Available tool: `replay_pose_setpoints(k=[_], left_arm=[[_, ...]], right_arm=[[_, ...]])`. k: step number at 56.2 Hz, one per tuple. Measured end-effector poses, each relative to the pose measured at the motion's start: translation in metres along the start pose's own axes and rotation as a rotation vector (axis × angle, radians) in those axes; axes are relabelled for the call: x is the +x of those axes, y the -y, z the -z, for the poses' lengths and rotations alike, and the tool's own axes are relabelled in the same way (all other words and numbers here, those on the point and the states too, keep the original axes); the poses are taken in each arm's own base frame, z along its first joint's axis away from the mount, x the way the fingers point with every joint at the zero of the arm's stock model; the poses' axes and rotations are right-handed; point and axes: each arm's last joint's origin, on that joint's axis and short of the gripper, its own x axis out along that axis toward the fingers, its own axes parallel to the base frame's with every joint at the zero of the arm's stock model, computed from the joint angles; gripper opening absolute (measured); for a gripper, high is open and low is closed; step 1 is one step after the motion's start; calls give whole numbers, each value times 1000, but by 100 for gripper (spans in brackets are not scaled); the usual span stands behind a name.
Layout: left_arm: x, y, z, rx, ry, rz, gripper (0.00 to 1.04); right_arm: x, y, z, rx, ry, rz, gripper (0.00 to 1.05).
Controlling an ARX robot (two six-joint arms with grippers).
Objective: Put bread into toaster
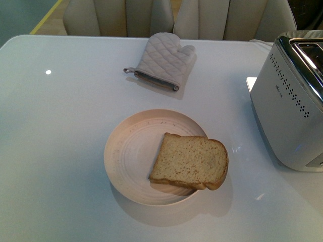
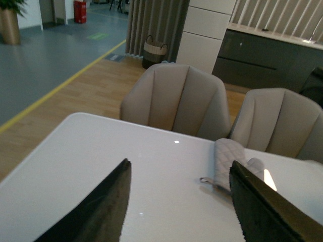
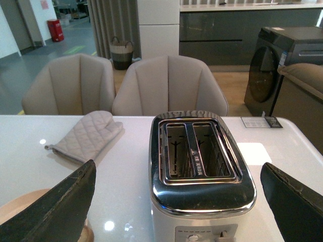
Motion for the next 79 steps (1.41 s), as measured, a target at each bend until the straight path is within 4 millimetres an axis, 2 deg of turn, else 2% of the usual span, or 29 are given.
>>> replay_pose_setpoints(k=[6, 15, 20, 48, 79], left_arm=[[-12, -1, 4, 90, -1, -2, 38], [-29, -2, 13, 127, 10, -1, 4], [-37, -3, 18, 133, -12, -3, 3], [-65, -2, 11, 137, 15, -1, 3], [-82, -1, 10, 137, 21, 0, 3]], right_arm=[[0, 0, 0, 0, 0, 0, 96], [0, 0, 0, 0, 0, 0, 96], [0, 0, 0, 0, 0, 0, 96], [0, 0, 0, 0, 0, 0, 96], [0, 0, 0, 0, 0, 0, 96]])
